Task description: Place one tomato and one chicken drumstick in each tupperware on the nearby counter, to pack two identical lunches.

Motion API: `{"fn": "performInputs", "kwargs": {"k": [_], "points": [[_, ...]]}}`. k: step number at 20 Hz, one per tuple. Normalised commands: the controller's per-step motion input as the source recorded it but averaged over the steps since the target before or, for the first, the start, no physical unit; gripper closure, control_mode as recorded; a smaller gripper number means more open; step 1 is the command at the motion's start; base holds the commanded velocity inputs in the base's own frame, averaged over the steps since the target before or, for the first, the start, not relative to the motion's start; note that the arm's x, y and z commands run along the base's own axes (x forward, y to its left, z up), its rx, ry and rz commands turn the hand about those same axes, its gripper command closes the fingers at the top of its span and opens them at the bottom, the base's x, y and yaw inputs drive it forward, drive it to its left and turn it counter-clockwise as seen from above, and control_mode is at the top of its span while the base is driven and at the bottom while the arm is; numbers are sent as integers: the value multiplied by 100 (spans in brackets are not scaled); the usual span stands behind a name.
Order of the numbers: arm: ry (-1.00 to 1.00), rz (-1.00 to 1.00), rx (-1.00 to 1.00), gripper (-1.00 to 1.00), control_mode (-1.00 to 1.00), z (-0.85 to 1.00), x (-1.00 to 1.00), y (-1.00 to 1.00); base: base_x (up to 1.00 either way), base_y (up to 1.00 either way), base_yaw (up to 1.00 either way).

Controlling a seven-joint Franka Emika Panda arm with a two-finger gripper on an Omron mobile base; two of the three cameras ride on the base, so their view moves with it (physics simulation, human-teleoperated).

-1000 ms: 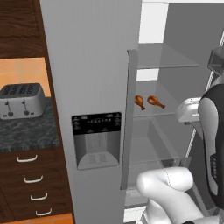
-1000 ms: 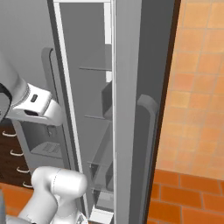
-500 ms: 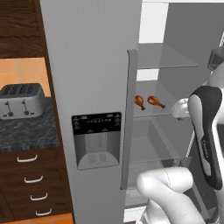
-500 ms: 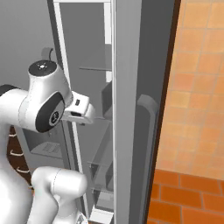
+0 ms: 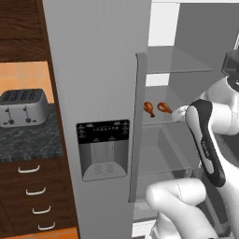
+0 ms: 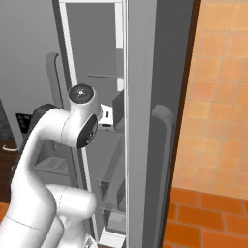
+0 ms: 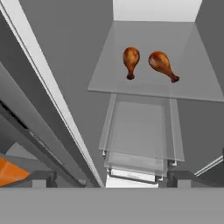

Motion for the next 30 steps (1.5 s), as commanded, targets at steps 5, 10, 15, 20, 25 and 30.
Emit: {"fn": "performInputs", "kwargs": {"k": [5, 10, 15, 20, 25, 30], "points": [[0, 0, -6, -100, -100, -1, 98, 0, 0, 0, 0], [3, 0, -1, -100, -100, -1, 83, 0, 0, 0, 0], [1, 6, 0, -100, -100, -36, 61, -2, 0, 0, 0], [0, 1, 0, -100, -100, -36, 62, -6, 0, 0, 0], [0, -3, 0, -100, -100, -12, 44, 0, 0, 0, 0], [1, 0, 0, -100, -100, -26, 40, 0, 0, 0, 0]]}}
